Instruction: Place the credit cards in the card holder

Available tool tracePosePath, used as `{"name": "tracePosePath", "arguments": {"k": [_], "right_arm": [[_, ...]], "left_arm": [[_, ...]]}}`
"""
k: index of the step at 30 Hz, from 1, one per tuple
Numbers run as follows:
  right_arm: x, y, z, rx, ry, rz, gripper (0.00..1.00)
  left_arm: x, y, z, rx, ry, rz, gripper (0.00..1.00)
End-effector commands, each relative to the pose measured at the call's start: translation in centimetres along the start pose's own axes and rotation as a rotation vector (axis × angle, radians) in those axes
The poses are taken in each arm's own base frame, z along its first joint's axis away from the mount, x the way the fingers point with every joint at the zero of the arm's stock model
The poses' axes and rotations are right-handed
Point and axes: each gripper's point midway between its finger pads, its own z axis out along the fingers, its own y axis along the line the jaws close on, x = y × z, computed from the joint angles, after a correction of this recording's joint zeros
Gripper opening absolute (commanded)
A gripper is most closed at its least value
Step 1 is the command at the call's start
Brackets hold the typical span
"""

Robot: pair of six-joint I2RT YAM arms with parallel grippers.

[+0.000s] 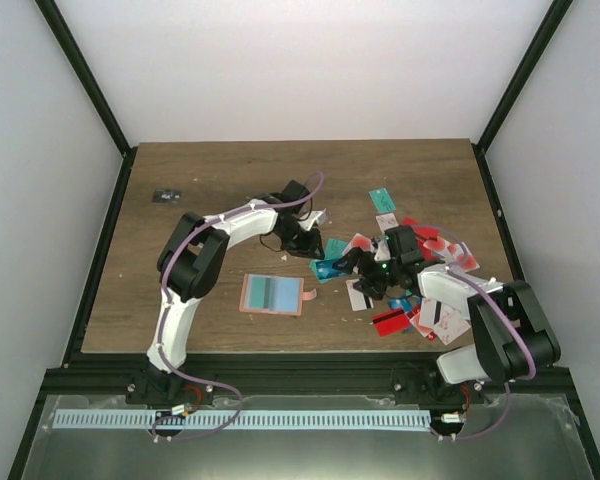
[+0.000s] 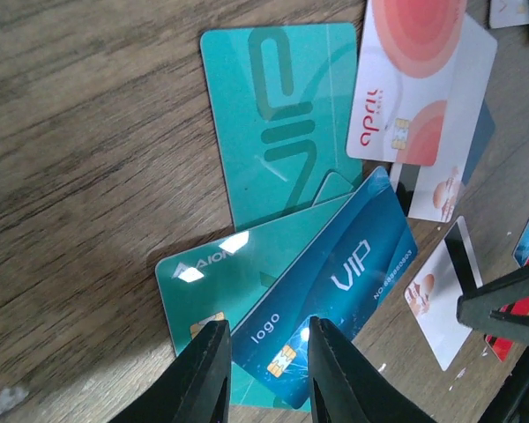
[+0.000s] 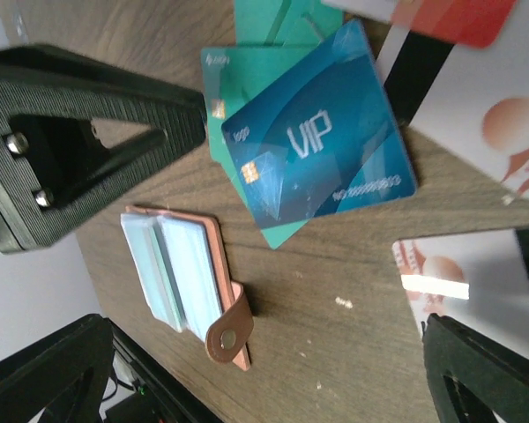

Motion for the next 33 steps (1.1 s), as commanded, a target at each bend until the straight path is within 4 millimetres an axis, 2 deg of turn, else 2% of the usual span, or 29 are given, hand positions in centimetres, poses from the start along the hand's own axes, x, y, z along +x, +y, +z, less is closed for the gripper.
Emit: {"name": "tracePosePath", "arguments": {"k": [1, 4, 8, 12, 18, 33], "right_arm": [[-1.6, -0.8, 0.0, -0.007, -0.047, 0.045, 0.97], [-2.4, -1.4, -0.1, -0.007, -0.069, 0.060, 0.96], [-3.1, -1.2, 0.2, -0.031, -0.060, 0.047, 0.95], [-3.2, -0.9, 0.5, -0.047, -0.048, 0.040, 0.94], [-3.4, -0.8, 0.8, -0.053, -0.039, 0.036, 0.93], [-3.7, -1.4, 1.6, -0.035, -0.025, 0.034, 0.93]], "left_arm": [[0.1, -0.3, 0.7, 0.035, 0.024, 0.019, 0.26], [0.3, -0.5, 0.8, 0.037, 0.031, 0.023, 0.26], [0.3, -0.9, -0.1, 0.022, 0.013, 0.037, 0.25], [0.2, -1.4, -1.3, 0.003, -0.013, 0.053, 0.23], [0.4, -1.6, -1.6, -0.003, -0.012, 0.062, 0.23], [3.4, 0.5, 2.2, -0.014, 0.113, 0.029, 0.22]]}}
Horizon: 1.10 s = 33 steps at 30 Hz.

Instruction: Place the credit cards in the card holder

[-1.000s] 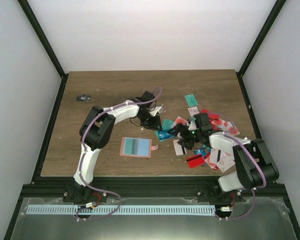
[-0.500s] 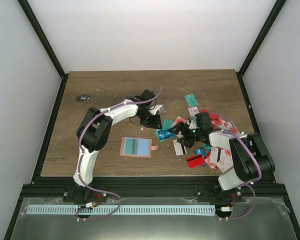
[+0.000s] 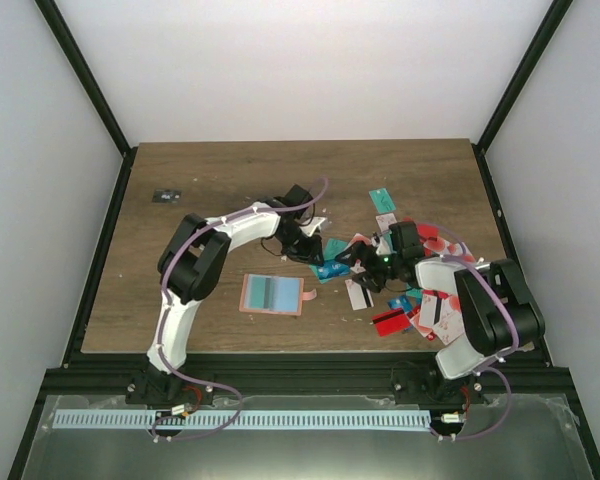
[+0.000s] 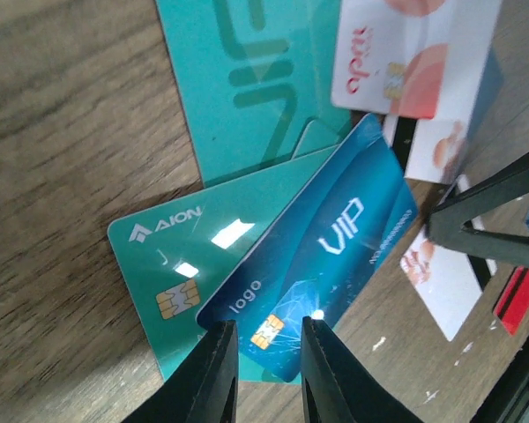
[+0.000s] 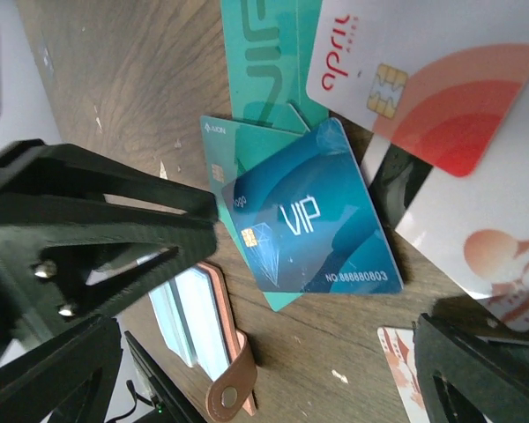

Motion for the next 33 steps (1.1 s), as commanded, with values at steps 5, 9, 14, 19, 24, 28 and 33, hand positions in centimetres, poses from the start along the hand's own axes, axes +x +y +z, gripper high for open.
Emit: {"name": "tracePosePath", "arguments": {"k": [5, 9, 14, 19, 24, 28, 33], "right_arm": [[-1.4, -0.1, 0.5, 0.023, -0.014, -0.021, 0.92], [-1.8, 0.0, 0.7, 0.030, -0.015, -0.029, 0.93], [-1.9, -0.1, 1.1, 0.027, -0.003, -0.034, 0.92], [-1.2, 0.1, 1.6, -0.025, 0.035, -0.058, 0.83], [-1.2, 0.0, 1.9, -0.047, 0.035, -0.062, 0.68], [-1.2, -0.2, 2.3, -0.064, 0.032, -0.052, 0.54], [-1.2, -0.6, 2.6, -0.076, 0.033, -0.046, 0.21]], "left_arm": [[2.7, 2.3, 2.6, -0.052, 0.100, -0.018, 0.21], [3.2, 2.9, 2.9, -0.073, 0.113, -0.021, 0.21], [3.5, 3.2, 3.2, -0.080, 0.123, -0.028, 0.20], [3.6, 3.2, 3.2, -0.073, 0.127, -0.029, 0.20], [3.8, 3.1, 3.2, -0.068, 0.128, -0.032, 0.20], [4.0, 3.1, 3.2, -0.067, 0.135, -0.034, 0.20], [3.9, 2.5, 2.5, -0.059, 0.127, -0.038, 0.19]]}}
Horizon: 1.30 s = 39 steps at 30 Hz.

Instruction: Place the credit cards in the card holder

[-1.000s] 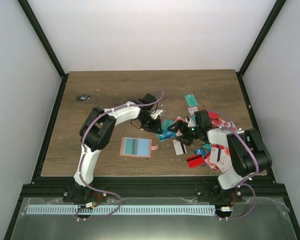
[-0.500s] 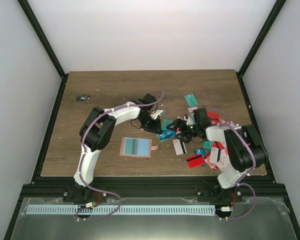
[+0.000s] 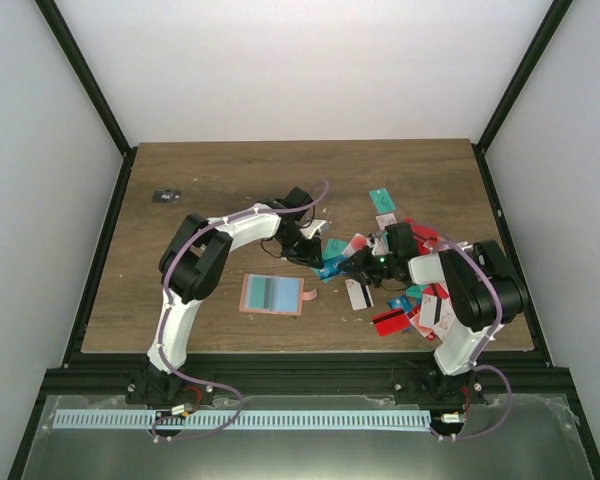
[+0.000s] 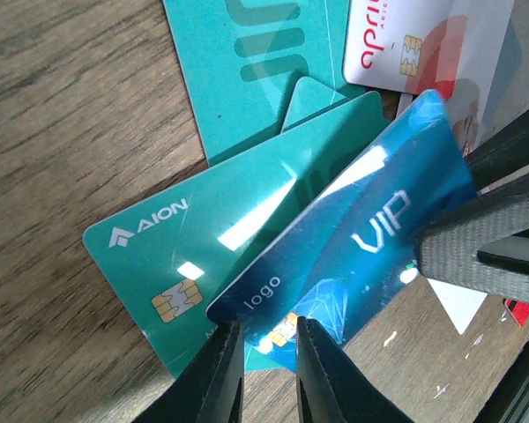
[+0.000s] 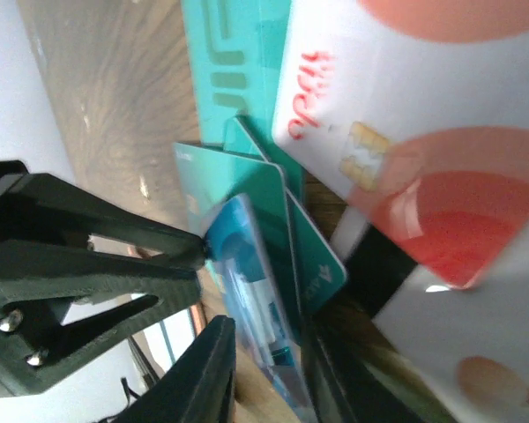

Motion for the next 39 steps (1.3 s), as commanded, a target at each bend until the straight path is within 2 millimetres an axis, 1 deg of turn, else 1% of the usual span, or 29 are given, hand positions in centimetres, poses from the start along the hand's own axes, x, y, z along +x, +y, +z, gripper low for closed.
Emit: {"name": "tracePosePath", "arguments": {"k": [1, 3, 4, 7, 10, 12, 13, 15, 21, 23, 25, 27, 28, 30, 33, 35, 36, 39], "right_arm": [[-0.2, 0.1, 0.2, -0.029, -0.003, -0.016, 0.15], [-0.1, 0.2, 0.1, -0.030, 0.002, -0.026, 0.05], [-0.1, 0.3, 0.0, -0.034, 0.003, -0.034, 0.02], [0.0, 1.2, -0.5, -0.042, 0.002, -0.066, 0.01], [-0.2, 3.0, -1.4, -0.060, -0.001, -0.125, 0.01], [-0.2, 4.3, -2.0, -0.071, 0.002, -0.167, 0.01], [-0.2, 5.0, -2.3, -0.081, 0.007, -0.189, 0.01], [-0.2, 6.4, -3.0, -0.107, 0.013, -0.230, 0.01], [0.6, 10.2, -4.9, -0.202, 0.031, -0.344, 0.01], [1.1, 11.4, -5.4, -0.241, 0.044, -0.381, 0.01], [1.7, 12.6, -5.8, -0.272, 0.056, -0.422, 0.01], [2.7, 14.1, -6.0, -0.305, 0.073, -0.481, 0.01], [3.3, 14.9, -6.0, -0.321, 0.085, -0.512, 0.01], [4.6, 16.4, -5.9, -0.347, 0.109, -0.573, 0.01], [6.3, 18.1, -5.7, -0.370, 0.127, -0.666, 0.01], [7.5, 18.8, -5.6, -0.377, 0.131, -0.723, 0.01], [8.1, 19.1, -5.5, -0.384, 0.137, -0.750, 0.01], [10.3, 20.0, -5.5, -0.425, 0.165, -0.840, 0.01]], "left_arm": [[2.6, 1.6, 1.2, -0.053, 0.082, -0.043, 0.19], [2.1, 0.9, 0.3, -0.046, 0.061, -0.041, 0.19], [1.9, 0.5, -0.2, -0.043, 0.051, -0.039, 0.19], [1.1, -0.6, -2.5, -0.048, 0.014, -0.031, 0.20], [0.4, -1.3, -6.2, -0.071, -0.052, -0.030, 0.23], [0.3, -1.4, -8.8, -0.092, -0.098, -0.040, 0.25], [0.4, -1.8, -10.5, -0.096, -0.128, -0.039, 0.26], [0.8, -1.8, -12.9, -0.116, -0.171, -0.047, 0.28], [2.4, -1.5, -19.2, -0.190, -0.290, -0.061, 0.29], [2.7, -1.6, -21.9, -0.239, -0.362, -0.063, 0.29], [3.1, -2.5, -24.4, -0.259, -0.450, -0.056, 0.30], [3.7, -3.4, -26.6, -0.255, -0.534, -0.052, 0.31], [4.0, -3.9, -27.5, -0.246, -0.566, -0.052, 0.31], [4.8, -5.0, -28.6, -0.215, -0.588, -0.039, 0.33], [6.5, -6.4, -29.2, -0.165, -0.554, -0.019, 0.34], [7.7, -7.2, -29.8, -0.149, -0.545, -0.007, 0.35], [8.4, -7.6, -30.6, -0.150, -0.561, 0.001, 0.36], [10.3, -8.1, -32.0, -0.170, -0.587, 0.020, 0.37]]}}
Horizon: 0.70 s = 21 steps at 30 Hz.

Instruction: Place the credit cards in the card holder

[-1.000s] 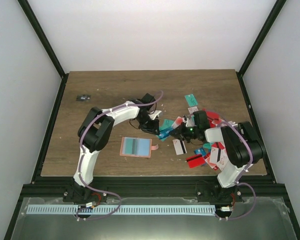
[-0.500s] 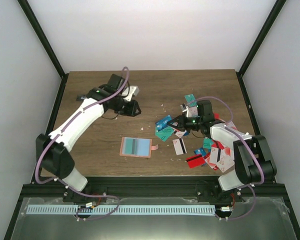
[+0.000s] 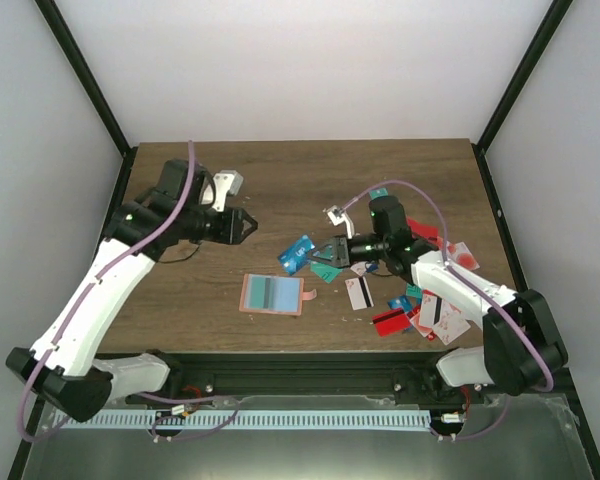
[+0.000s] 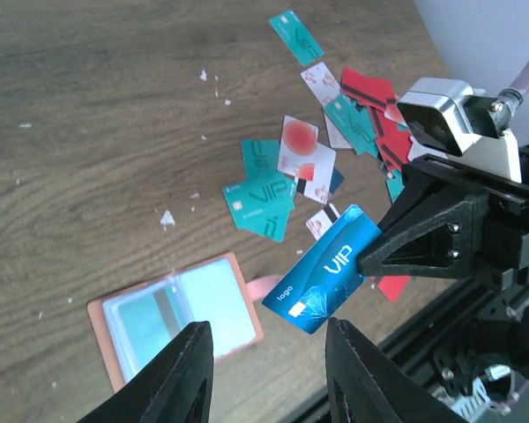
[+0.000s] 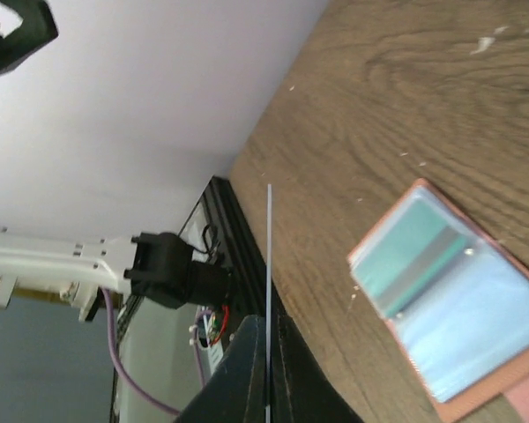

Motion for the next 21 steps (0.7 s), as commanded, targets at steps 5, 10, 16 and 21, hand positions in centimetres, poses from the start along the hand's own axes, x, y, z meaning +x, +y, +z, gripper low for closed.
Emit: {"name": "tracePosePath", "arguments": {"k": [5, 10, 16, 21], "right_arm": [[2.0, 6.2, 1.6, -0.115, 0.058, -0.333, 0.01], [2.9, 7.5, 1.7, -0.140, 0.060, -0.462, 0.01], [4.1, 9.1, 1.6, -0.235, 0.110, -0.546, 0.01], [5.2, 10.2, 1.2, -0.321, 0.175, -0.563, 0.01]], "left_arm": [[2.4, -1.3, -5.6, 0.025, -0.042, 0.036, 0.39], [3.6, -1.7, -6.2, 0.053, -0.037, 0.074, 0.40], [5.3, -2.2, -4.4, 0.138, 0.001, 0.100, 0.34], [6.7, -4.3, -3.1, 0.318, 0.044, 0.086, 0.34]]}}
